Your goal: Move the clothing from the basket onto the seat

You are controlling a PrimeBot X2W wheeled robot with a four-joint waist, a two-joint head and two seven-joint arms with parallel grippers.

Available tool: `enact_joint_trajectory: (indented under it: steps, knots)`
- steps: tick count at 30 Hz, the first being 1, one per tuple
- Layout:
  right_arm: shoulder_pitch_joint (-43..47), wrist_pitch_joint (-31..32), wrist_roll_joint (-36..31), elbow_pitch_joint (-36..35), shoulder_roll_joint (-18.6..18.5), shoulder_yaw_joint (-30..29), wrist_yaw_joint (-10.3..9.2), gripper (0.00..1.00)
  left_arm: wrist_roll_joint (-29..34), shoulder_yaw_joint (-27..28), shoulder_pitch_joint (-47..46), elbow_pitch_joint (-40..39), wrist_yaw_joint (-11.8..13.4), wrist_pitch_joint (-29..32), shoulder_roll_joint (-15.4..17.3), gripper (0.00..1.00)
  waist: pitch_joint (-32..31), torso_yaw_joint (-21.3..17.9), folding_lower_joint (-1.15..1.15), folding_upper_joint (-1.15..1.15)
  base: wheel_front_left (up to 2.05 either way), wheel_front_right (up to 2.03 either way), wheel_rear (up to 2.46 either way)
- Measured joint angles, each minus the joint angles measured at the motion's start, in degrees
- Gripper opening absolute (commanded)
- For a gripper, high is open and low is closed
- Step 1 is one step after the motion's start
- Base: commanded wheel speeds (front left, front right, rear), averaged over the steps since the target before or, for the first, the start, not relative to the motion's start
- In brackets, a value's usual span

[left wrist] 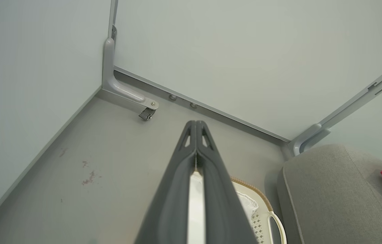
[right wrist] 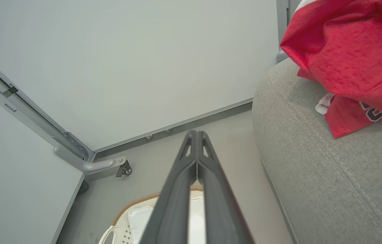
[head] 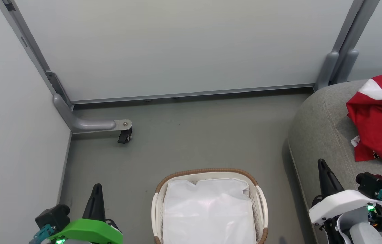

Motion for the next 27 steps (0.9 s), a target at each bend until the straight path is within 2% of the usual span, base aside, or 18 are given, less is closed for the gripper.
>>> enact_joint_trajectory:
  steps: [27]
  knots:
    - [0.37, 5.87, 23.49, -3.16, -0.15, -0.96, 0.00, 0.00, -20.25, 4.24, -0.65, -2.98, -0.55, 6.04, -0.01, 0.00, -0.12, -0.23, 0.00, 0.00, 0.00, 0.00, 0.00]
